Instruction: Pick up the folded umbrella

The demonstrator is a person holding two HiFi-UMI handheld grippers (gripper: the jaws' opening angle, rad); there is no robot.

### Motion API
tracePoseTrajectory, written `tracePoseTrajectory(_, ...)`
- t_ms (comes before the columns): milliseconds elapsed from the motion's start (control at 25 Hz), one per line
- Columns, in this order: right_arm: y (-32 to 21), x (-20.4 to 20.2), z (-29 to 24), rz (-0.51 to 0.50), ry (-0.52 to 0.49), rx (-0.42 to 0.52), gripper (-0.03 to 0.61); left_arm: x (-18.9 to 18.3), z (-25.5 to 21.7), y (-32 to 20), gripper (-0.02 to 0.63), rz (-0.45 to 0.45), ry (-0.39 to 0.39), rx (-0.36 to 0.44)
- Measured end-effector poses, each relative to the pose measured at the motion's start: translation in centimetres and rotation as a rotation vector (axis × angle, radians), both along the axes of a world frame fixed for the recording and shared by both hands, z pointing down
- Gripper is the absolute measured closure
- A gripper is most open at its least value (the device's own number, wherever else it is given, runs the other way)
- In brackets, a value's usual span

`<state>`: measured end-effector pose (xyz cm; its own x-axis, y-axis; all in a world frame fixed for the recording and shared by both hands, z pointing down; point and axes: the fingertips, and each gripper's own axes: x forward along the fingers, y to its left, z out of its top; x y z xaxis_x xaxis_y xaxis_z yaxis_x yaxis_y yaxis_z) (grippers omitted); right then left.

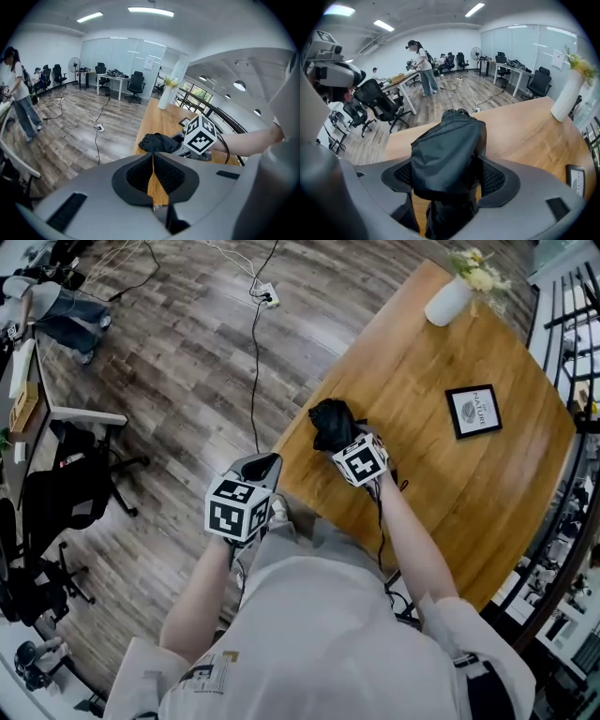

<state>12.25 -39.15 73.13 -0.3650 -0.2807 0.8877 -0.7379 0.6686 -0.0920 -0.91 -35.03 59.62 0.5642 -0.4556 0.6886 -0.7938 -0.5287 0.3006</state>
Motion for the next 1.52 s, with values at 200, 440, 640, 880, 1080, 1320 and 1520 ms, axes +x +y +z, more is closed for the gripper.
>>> tracePoseTrajectory(200,-0.6,0.4,1.2,0.003,0.073,0.03,0.198,0.1,0.6,0.3,0.59,0.006,-0.009,-0.011)
tracePoseTrajectory(440,-1.1,2.3,3.3,0.039,0.159,0.074,0.199,-0.1,0.6,1.1,0.589,0.009,-0.024,-0.012)
tracePoseTrajectory(640,-1.5,3.7,3.0,0.156,0.08,-0.019,0.293,-0.8,0.3,1.8,0.591,-0.021,-0.005,-0.01)
tracePoseTrajectory(880,-1.2,2.9,-0.1,0.236,-0.093,-0.056,0.31,-2.4,-1.1,1.7,0.59,-0.053,0.001,0.028)
tracePoseTrajectory(1080,-2.3,0.1,-8.2,0.243,-0.253,0.048,0.308,-4.0,-4.6,0.3,0.591,-0.071,0.0,0.116)
tracePoseTrajectory(1320,-3.5,-2.0,-21.3,0.23,-0.417,0.259,0.307,-5.3,-10.3,-2.0,0.591,-0.086,-0.004,0.288)
tracePoseTrajectory(1520,-2.8,-2.3,-33.0,0.218,-0.523,0.475,0.307,-5.7,-18.2,-3.4,0.591,-0.081,0.015,0.474)
